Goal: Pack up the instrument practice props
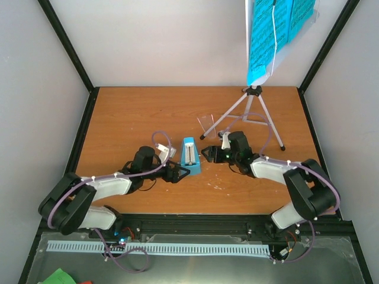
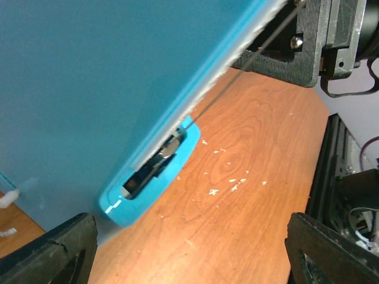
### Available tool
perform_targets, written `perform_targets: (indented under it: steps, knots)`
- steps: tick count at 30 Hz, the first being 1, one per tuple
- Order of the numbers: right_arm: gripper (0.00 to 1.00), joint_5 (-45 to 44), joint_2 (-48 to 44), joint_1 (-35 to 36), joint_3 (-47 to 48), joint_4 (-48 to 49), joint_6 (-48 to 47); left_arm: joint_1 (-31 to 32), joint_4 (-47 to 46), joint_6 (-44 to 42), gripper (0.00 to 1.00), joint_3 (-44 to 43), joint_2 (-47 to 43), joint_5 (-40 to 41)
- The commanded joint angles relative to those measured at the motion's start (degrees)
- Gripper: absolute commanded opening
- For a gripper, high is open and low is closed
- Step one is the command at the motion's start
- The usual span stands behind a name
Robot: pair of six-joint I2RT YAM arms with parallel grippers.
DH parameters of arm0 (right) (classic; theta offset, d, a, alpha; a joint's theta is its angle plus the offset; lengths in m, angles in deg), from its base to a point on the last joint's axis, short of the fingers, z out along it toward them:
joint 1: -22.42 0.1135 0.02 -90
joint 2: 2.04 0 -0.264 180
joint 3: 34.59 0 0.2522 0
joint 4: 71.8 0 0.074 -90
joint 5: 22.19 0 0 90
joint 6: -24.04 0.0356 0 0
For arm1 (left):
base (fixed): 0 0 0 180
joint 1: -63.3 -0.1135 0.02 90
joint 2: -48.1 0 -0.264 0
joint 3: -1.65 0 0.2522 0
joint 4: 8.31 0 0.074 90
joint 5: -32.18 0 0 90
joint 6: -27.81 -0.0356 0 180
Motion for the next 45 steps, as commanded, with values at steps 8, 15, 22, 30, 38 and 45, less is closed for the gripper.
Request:
perform_targets:
  steps: [8, 15, 22, 30, 38, 45]
  knots:
    - [0.67, -17.76, -8.47, -3.64, -3.03, -6.97, -1.24, -3.02, 18.07, 7.51, 0.96, -9.77, -16.14, 8.5]
    - [0.55, -20.52, 0.04, -3.88, 2.31, -2.91, -0.12, -19.95, 36.98, -2.06, 1.0, -29.23, -19.97, -0.6]
    - [0.49, -21.8, 9.8, -3.88, 8.59, 0.27, -1.1, -32.25, 42.33, -10.04, 1.0, -33.51, -18.21, 3.18]
    - [0.46, -24.33, 16.8, -3.88, 13.5, 0.92, -3.6, -32.36, 39.63, -16.3, 0.99, -26.69, -21.92, 17.87]
    - [0.45, -26.56, 20.68, -3.88, 16.38, 1.35, -4.56, -32.36, 36.84, -17.04, 0.99, -23.53, -23.74, 18.06]
    - [0.45, -26.22, 22.79, -3.88, 17.13, 2.88, -5.06, -32.36, 36.71, -17.15, 0.99, -23.19, -23.79, 16.97]
